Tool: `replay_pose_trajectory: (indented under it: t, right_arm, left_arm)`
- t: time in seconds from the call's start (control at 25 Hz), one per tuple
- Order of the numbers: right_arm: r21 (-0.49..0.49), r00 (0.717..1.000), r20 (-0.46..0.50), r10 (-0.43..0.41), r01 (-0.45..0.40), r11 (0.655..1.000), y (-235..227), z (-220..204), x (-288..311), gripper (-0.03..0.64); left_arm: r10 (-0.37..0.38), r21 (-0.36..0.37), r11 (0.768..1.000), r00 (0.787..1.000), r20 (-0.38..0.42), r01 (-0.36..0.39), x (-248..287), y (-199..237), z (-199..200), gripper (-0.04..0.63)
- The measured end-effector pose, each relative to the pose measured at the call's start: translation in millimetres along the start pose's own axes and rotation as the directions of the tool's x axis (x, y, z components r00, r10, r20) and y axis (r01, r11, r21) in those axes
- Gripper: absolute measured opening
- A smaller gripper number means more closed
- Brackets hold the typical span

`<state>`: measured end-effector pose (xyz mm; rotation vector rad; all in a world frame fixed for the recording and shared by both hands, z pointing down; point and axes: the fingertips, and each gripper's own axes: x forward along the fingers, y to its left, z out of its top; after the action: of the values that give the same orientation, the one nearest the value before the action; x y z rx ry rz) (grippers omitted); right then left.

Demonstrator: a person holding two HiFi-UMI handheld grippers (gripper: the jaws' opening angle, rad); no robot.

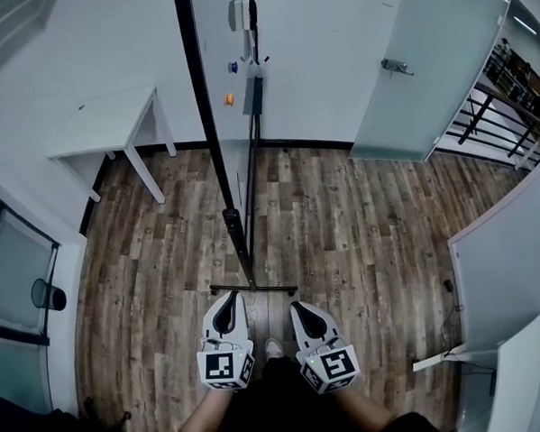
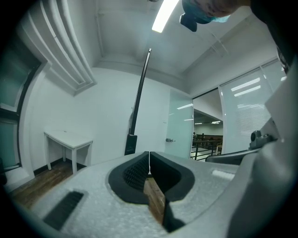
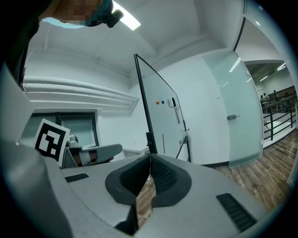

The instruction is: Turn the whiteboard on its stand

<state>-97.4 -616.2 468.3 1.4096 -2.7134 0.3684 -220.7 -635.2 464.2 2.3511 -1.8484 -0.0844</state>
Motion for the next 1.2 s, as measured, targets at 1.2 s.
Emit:
replay_pose_trajectory:
  t: [1.2]
  right_arm:
    - [0.020,0.999,-0.050,0.011,-0.010,1.000,-74.8,-2.1,100.9,0.014]
  left_arm:
    - [0.036,0.044,0.999,0.986,-0.164,-0.029,185.3,72.5,-75.6,0.238]
